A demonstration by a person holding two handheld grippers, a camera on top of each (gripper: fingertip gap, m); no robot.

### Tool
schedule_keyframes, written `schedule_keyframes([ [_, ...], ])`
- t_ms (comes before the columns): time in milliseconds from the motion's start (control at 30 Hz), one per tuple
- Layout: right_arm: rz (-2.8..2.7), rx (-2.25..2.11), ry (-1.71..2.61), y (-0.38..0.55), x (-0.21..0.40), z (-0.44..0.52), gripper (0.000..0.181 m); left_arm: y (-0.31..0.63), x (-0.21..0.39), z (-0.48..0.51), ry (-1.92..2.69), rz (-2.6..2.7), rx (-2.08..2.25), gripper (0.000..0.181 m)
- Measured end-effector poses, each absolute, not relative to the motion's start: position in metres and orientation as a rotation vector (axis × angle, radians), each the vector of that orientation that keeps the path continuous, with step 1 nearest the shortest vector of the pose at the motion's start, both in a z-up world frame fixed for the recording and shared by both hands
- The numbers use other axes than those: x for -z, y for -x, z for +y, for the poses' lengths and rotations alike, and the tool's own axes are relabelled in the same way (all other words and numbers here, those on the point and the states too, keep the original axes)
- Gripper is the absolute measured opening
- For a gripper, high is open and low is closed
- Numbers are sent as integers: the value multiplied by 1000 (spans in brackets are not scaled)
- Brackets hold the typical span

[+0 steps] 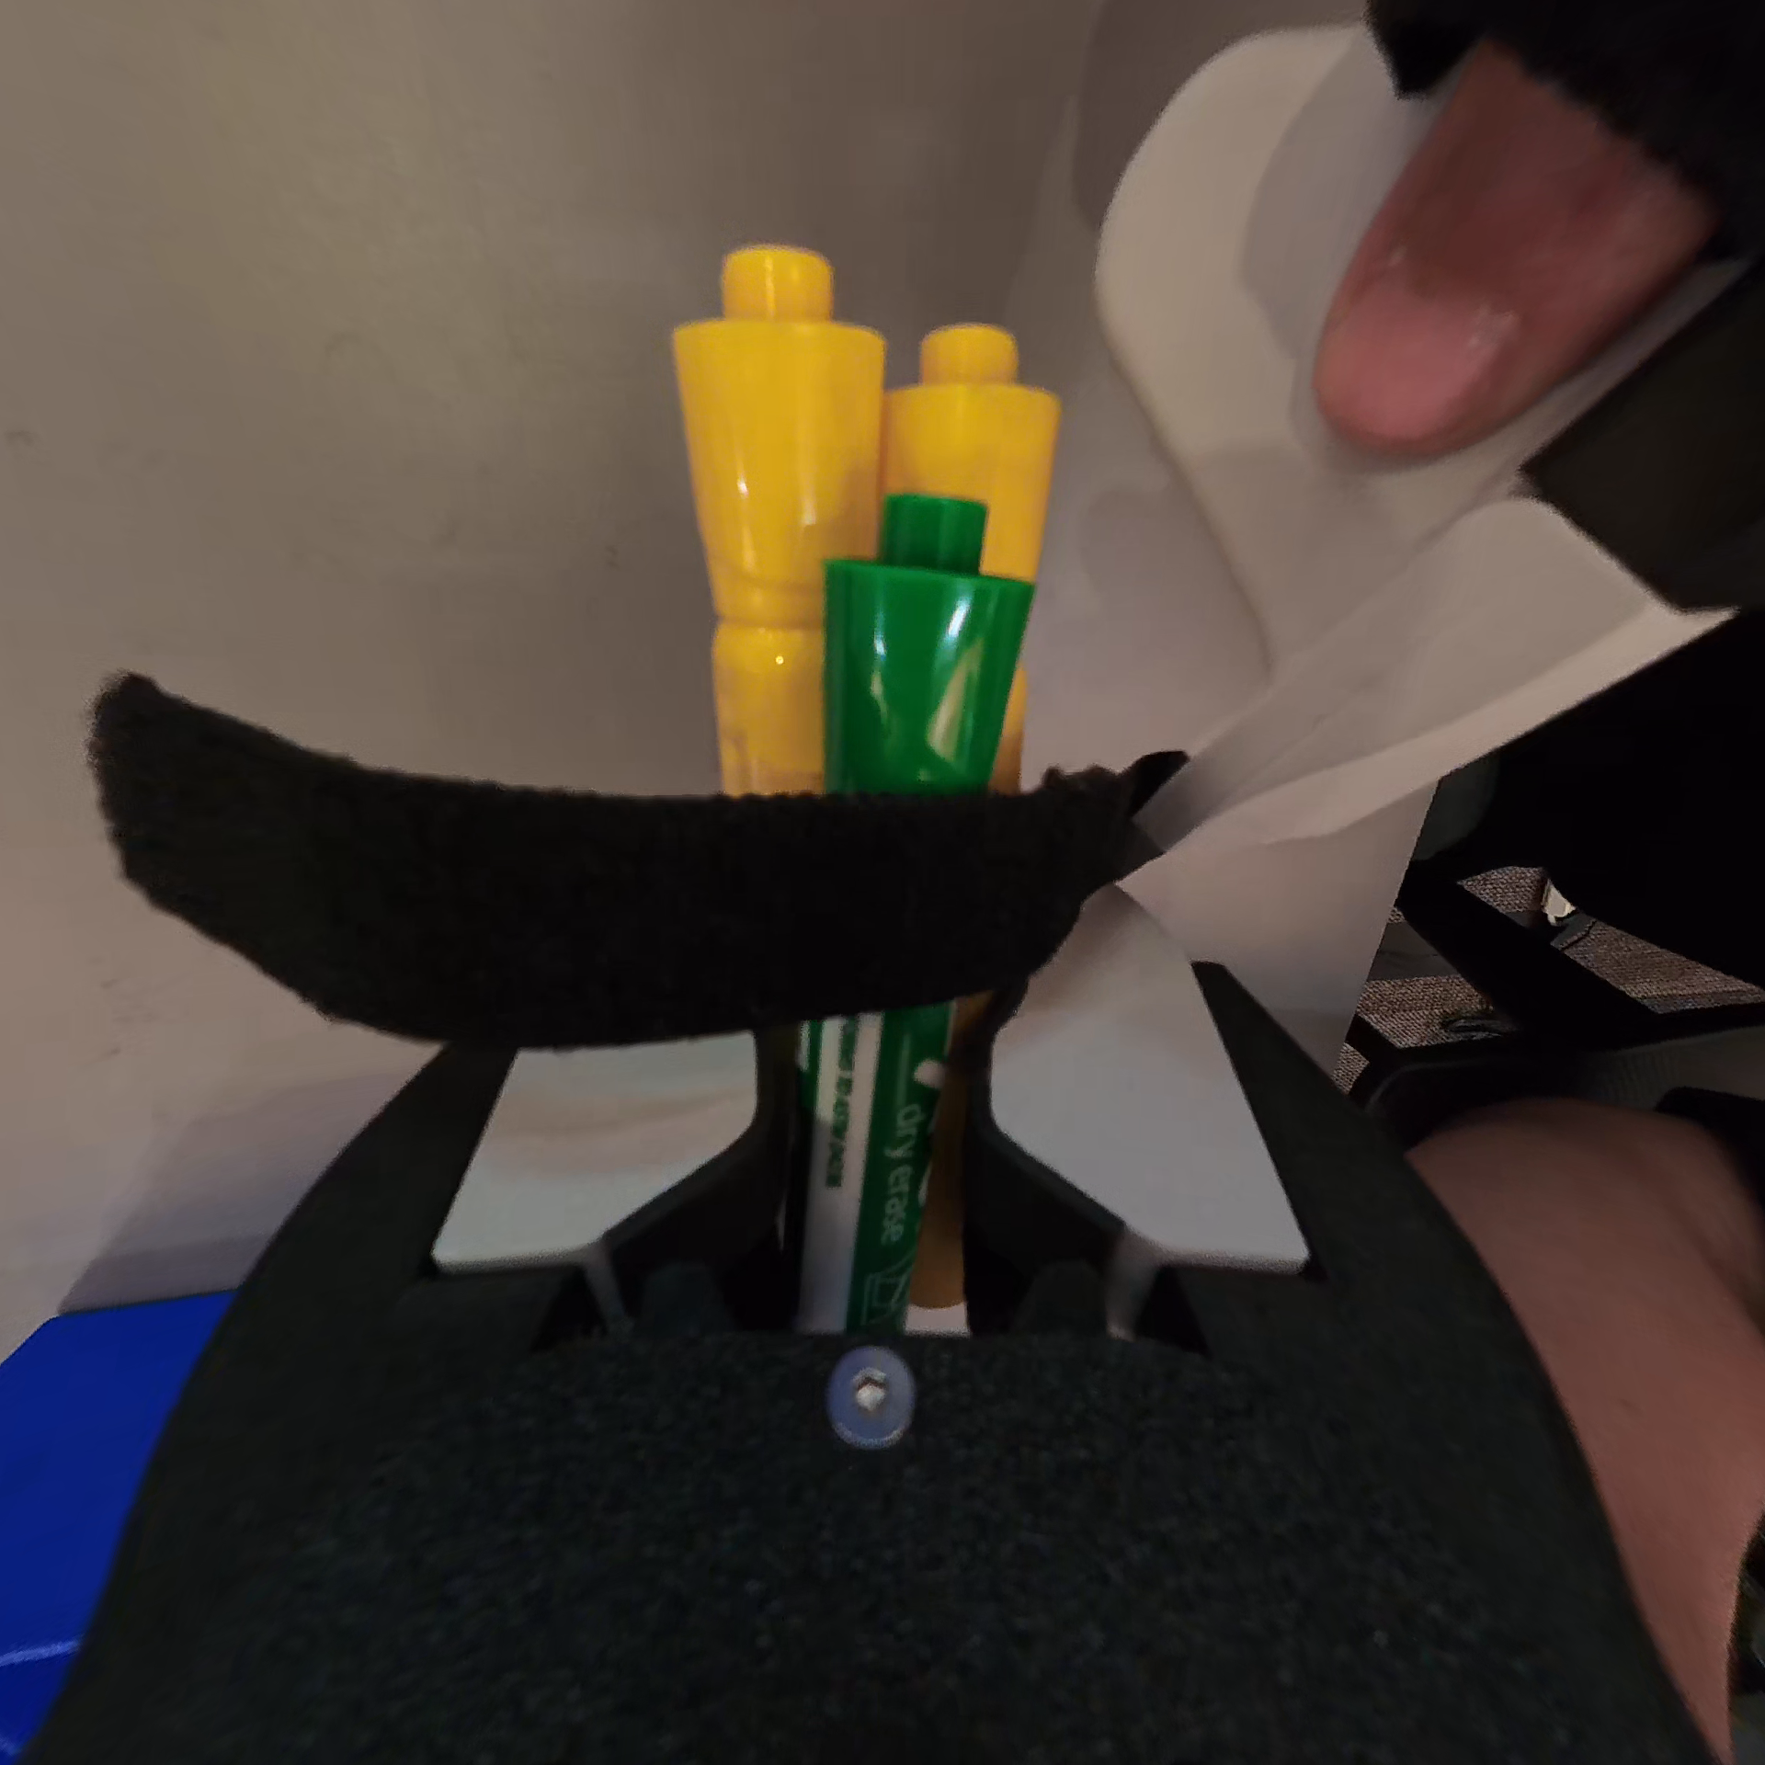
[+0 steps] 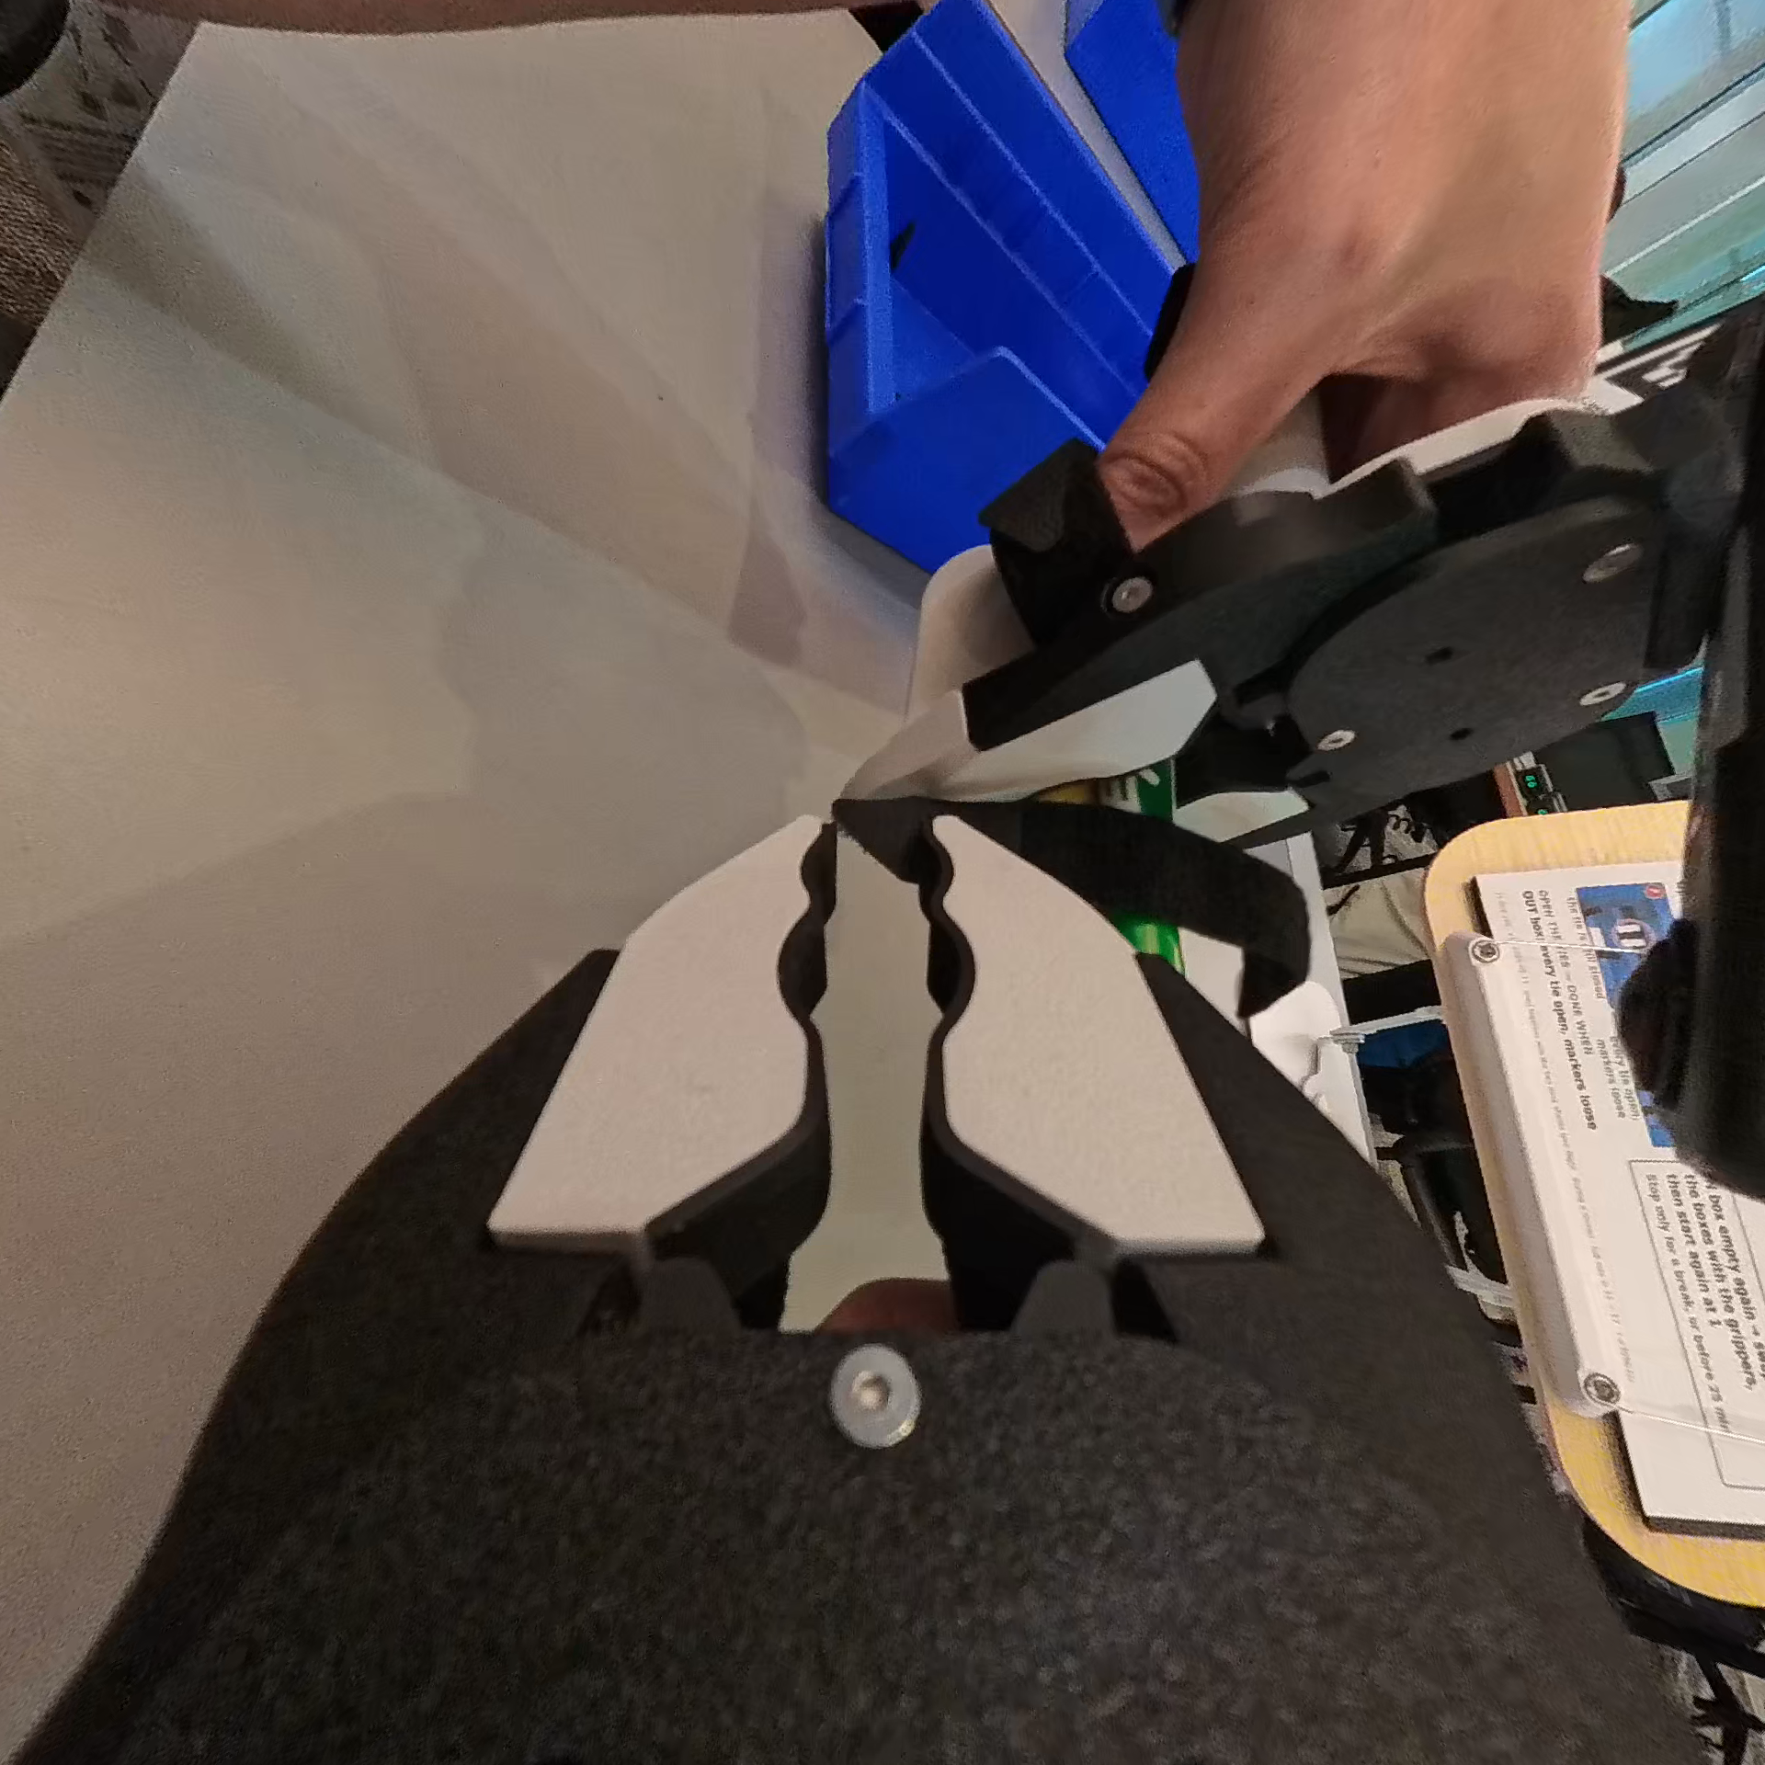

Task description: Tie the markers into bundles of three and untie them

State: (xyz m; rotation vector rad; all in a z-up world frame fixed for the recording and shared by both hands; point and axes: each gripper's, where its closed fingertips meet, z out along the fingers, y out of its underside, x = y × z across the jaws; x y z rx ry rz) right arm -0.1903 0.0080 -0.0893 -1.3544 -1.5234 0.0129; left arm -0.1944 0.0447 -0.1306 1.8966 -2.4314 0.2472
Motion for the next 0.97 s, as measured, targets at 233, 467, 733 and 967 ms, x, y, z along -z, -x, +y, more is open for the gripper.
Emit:
schedule_keyframes([
  [233, -1523, -12, 1361, 190, 91, 9, 20, 194, 131, 43, -1888, -2429, -255, 41],
  [467, -1532, -25, 1367, 190, 93, 8, 23, 193, 131, 41, -1882, -2429, -264, 41],
  [733, -1497, -146, 1414, 191, 93, 6, 24, 193, 130, 41, -1880, -2433, -266, 41],
  [967, -1430, -299, 1519, 189, 96, 9, 31, 192, 128, 43, -1892, -2444, -272, 41],
])
